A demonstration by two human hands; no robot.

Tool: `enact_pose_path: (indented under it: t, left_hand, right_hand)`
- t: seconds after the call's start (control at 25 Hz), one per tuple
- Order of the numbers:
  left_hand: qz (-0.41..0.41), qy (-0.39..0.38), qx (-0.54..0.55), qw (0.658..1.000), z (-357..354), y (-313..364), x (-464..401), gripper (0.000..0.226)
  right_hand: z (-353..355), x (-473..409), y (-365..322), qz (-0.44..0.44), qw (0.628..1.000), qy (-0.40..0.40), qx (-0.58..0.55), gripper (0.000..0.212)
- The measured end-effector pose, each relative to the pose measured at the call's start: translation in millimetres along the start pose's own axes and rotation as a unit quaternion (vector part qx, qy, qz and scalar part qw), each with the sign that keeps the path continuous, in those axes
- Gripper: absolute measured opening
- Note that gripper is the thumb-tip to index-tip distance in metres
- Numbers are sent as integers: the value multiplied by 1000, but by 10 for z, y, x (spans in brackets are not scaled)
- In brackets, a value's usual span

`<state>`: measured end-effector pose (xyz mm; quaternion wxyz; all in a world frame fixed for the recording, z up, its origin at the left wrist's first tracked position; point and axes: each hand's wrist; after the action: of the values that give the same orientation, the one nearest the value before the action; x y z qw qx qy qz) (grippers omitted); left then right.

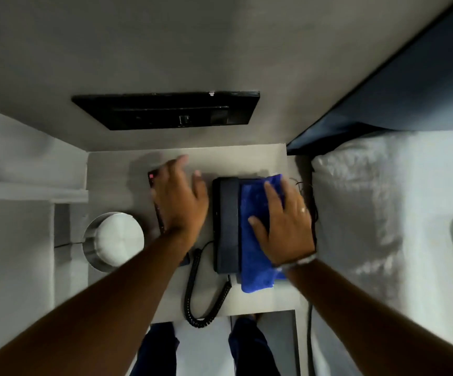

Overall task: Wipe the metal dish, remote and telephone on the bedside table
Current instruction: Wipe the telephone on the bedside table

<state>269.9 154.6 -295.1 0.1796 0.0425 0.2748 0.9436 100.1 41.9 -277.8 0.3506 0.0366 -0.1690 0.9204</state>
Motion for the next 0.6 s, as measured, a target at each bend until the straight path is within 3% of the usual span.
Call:
enact_pose_path:
  t: [0.08,0.16,0.28,0.48,0.6]
  left_hand:
    - [-86,-85,44,992,-155,285,135,34]
    - [-88,-131,56,986,-252,391,134,34]
    - [-95,-130,-13,987,-316,325,121,39]
    - [-95,-150,-59,982,-269,373,133,33]
    - [-92,-155,-76,981,-251,375,99,27]
  right_hand:
    - [-233,380,-73,6,999,-39,4,75]
    - [-401,534,-141,-12,999,-34,14,70]
    - [-456,444,-189,-19,999,-19,30,65]
    - [-301,-551,-201,-76,997,0,13,56]
    - [-549,388,-262,-24,996,-77,48,60]
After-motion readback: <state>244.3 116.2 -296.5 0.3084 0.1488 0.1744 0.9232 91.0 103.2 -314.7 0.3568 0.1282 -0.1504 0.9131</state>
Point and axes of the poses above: each hand's wrist, its own x-axis away from the middle knuckle, its own z-axis out of the back of the hand, y = z × x, and after that the axes turned 3 degrees about -x, right-handed
